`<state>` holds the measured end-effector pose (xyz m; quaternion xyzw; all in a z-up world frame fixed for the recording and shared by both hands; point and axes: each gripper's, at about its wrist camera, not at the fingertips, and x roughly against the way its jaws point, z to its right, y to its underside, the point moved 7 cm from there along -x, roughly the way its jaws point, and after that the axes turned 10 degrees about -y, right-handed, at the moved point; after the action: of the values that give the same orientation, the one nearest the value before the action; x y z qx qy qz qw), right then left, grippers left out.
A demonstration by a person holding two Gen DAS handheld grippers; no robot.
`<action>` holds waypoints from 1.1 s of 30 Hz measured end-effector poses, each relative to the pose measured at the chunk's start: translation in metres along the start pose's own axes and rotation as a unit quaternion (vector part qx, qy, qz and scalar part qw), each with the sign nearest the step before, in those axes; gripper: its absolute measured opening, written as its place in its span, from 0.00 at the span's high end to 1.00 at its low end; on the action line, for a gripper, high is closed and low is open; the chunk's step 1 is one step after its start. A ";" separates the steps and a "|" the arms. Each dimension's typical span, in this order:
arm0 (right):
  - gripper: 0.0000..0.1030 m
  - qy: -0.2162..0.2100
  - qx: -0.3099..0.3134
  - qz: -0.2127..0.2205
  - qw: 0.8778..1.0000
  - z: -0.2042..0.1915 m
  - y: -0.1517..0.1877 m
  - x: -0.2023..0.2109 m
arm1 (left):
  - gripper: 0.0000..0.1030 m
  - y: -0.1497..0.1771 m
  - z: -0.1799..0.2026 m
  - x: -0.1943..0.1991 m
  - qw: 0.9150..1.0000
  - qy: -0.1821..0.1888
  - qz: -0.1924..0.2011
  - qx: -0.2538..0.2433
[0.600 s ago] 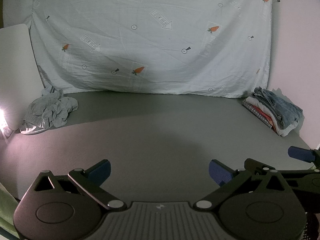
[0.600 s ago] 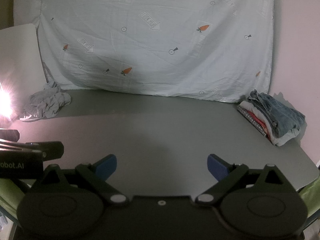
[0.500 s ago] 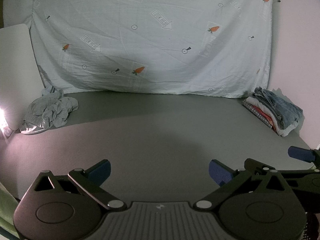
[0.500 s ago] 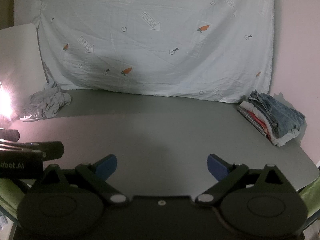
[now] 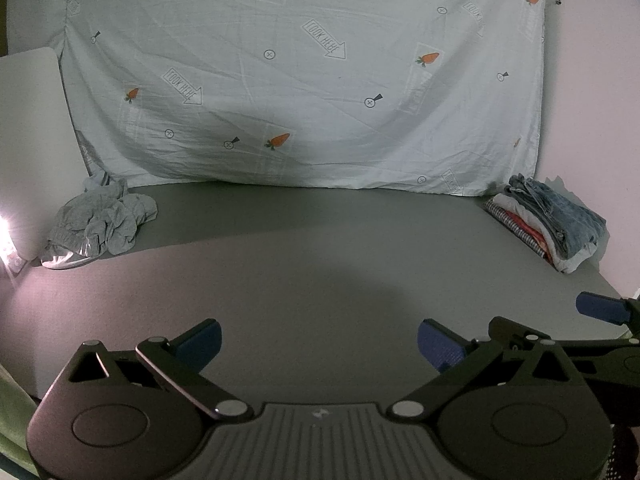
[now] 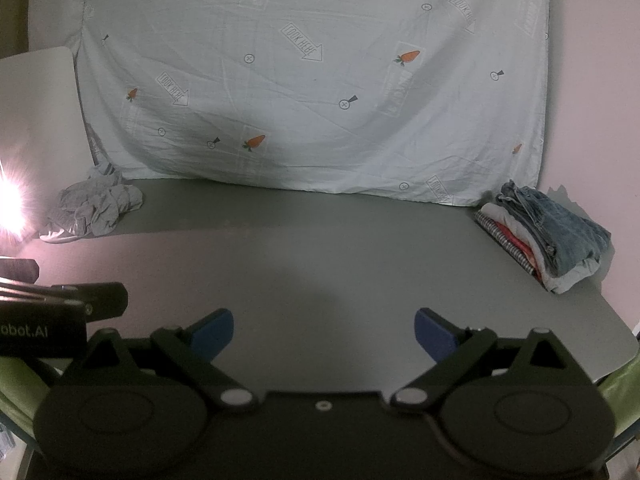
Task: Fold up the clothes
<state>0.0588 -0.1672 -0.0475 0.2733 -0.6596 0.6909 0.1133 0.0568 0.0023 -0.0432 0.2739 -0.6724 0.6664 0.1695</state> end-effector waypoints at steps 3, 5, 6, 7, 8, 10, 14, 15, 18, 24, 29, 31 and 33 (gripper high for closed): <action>0.05 0.000 0.000 -0.002 1.000 0.002 -0.003 -0.002 | 0.00 0.000 0.000 0.000 1.000 0.000 0.000 0.000; 0.05 0.000 0.000 -0.002 1.000 0.001 -0.002 -0.001 | 0.00 -0.001 -0.001 0.000 1.000 0.000 0.000 0.000; 0.05 0.000 0.000 -0.002 1.000 0.001 -0.003 -0.001 | 0.00 -0.001 -0.001 -0.001 1.000 0.000 0.000 0.000; 0.05 0.000 0.000 -0.002 1.000 0.001 -0.003 -0.001 | 0.00 -0.001 -0.001 -0.001 1.000 0.001 0.000 0.001; 0.05 0.000 0.000 -0.002 1.000 0.001 -0.003 -0.001 | 0.00 -0.001 -0.001 0.000 1.000 0.000 0.000 0.000; 0.05 0.000 0.001 -0.001 1.000 0.000 -0.002 0.000 | 0.00 -0.001 -0.001 0.000 1.000 0.000 0.002 0.000; 0.05 0.000 0.001 -0.001 1.000 0.000 -0.005 -0.001 | 0.00 -0.001 -0.001 0.001 1.000 -0.001 0.005 0.000; 0.05 0.000 0.001 -0.001 1.000 0.000 -0.004 -0.001 | 0.00 -0.001 0.000 0.001 1.000 -0.001 0.005 0.000; 0.05 -0.001 0.000 -0.003 1.000 0.000 -0.005 -0.002 | 0.00 0.000 0.000 0.000 1.000 -0.001 0.004 0.000; 0.05 0.000 0.000 -0.003 1.000 -0.003 -0.007 -0.002 | 0.00 0.000 -0.002 -0.002 1.000 0.000 0.004 0.000; 0.05 0.001 0.001 -0.002 1.000 -0.004 -0.008 -0.003 | 0.00 0.000 -0.001 -0.002 1.000 0.000 0.005 -0.001; 0.06 0.001 0.001 -0.002 1.000 -0.004 -0.009 -0.003 | 0.00 0.000 -0.001 -0.002 1.000 0.000 0.006 -0.001; 0.06 0.001 0.001 -0.002 1.000 -0.005 -0.009 -0.003 | 0.00 0.000 -0.001 -0.001 1.000 0.000 0.006 -0.001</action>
<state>0.0649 -0.1611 -0.0416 0.2738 -0.6580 0.6919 0.1153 0.0579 0.0038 -0.0437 0.2694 -0.6749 0.6667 0.1657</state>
